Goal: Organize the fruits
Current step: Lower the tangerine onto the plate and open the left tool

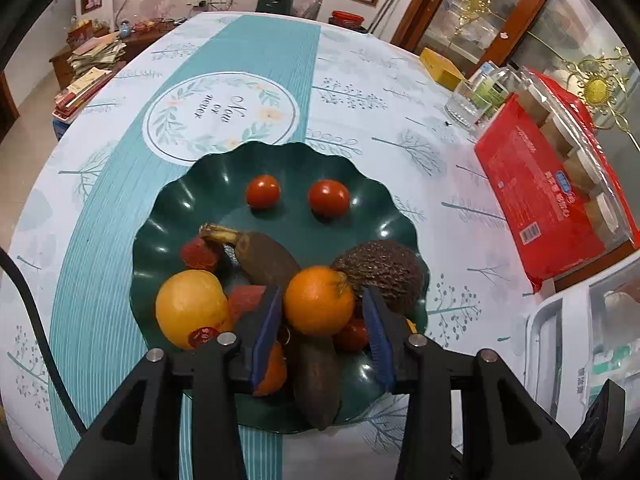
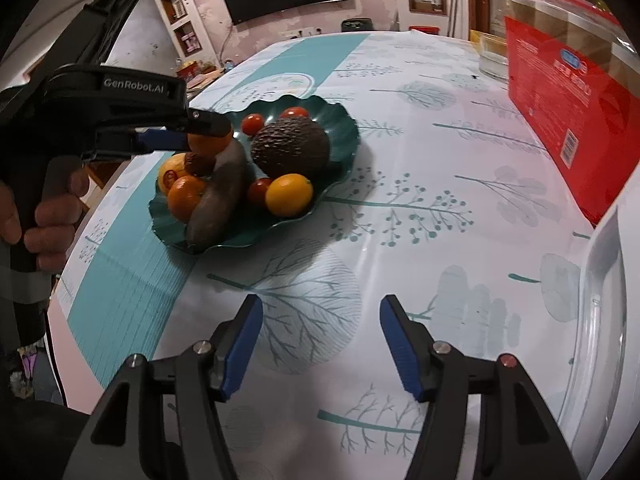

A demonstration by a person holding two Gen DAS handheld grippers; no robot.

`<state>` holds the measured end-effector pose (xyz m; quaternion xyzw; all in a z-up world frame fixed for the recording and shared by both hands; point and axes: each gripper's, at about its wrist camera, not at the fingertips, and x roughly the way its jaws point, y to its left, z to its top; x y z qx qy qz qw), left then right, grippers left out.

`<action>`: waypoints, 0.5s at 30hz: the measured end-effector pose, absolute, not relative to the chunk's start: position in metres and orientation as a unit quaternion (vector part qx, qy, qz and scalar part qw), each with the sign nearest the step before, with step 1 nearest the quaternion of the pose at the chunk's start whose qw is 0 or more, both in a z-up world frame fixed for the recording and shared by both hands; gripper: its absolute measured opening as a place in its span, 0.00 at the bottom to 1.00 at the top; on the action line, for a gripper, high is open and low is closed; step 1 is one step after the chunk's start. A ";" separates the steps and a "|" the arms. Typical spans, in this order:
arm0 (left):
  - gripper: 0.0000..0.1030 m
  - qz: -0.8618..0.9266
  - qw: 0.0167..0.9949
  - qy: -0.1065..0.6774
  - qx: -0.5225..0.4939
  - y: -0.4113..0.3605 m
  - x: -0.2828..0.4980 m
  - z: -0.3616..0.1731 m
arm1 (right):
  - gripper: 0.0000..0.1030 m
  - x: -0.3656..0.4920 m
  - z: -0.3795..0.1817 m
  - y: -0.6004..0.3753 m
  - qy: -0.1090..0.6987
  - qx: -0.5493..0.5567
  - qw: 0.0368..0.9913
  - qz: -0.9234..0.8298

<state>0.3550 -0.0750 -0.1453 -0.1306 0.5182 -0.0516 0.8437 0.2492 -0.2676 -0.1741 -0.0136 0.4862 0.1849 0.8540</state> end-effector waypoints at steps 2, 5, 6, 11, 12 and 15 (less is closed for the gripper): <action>0.55 -0.057 0.847 0.512 -0.128 -0.076 0.351 -0.140 | 0.62 0.248 -0.172 -0.268 0.484 -0.016 0.857 0.176; 0.65 -0.064 0.854 0.498 -0.133 -0.072 0.339 -0.126 | 0.67 0.241 -0.164 -0.266 0.474 -0.023 0.864 0.166; 0.67 -0.065 0.854 0.497 -0.137 -0.070 0.335 -0.122 | 0.68 0.238 -0.161 -0.265 0.470 -0.025 0.867 0.163; 0.72 -0.070 0.857 0.489 -0.149 -0.056 0.302 -0.103 | 0.77 0.218 -0.143 -0.259 0.457 -0.022 0.876 0.151; 0.75 -0.067 0.857 0.489 -0.149 -0.053 0.293 -0.100 | 0.78 0.213 -0.140 -0.257 0.455 -0.026 0.878 0.147; 0.76 -0.056 0.853 0.497 -0.147 -0.041 0.263 -0.095 | 0.80 0.199 -0.133 -0.250 0.452 -0.033 0.880 0.141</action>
